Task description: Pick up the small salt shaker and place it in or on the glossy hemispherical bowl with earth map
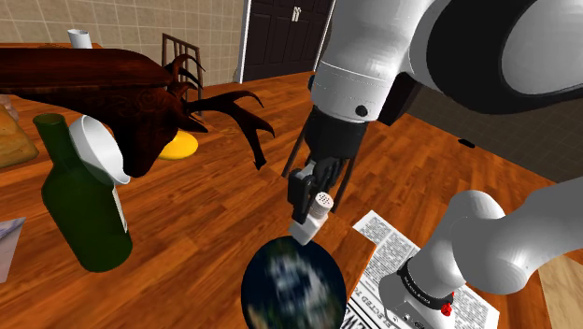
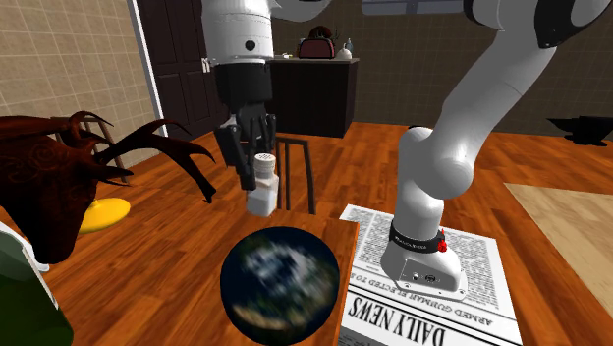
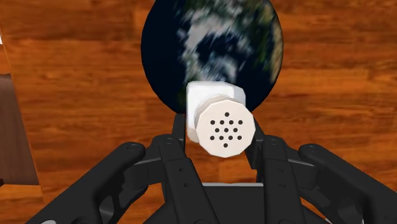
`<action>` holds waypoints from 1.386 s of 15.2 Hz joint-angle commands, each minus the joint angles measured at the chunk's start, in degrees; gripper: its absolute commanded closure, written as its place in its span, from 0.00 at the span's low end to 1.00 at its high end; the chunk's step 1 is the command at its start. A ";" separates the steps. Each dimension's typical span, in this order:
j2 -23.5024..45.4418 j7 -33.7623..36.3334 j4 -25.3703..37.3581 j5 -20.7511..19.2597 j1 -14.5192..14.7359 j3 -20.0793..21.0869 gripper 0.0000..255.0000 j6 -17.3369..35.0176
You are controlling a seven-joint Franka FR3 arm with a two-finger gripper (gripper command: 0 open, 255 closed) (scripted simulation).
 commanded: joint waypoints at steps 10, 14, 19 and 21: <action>0.88 -1.08 -6.88 1.05 0.34 1.44 1.00 7.74; 0.88 -1.08 -6.88 1.05 0.34 1.44 1.00 7.74; 0.88 -1.08 -6.87 1.05 0.34 1.44 0.00 7.74; 0.88 -1.08 -6.87 1.05 0.34 1.44 0.00 7.74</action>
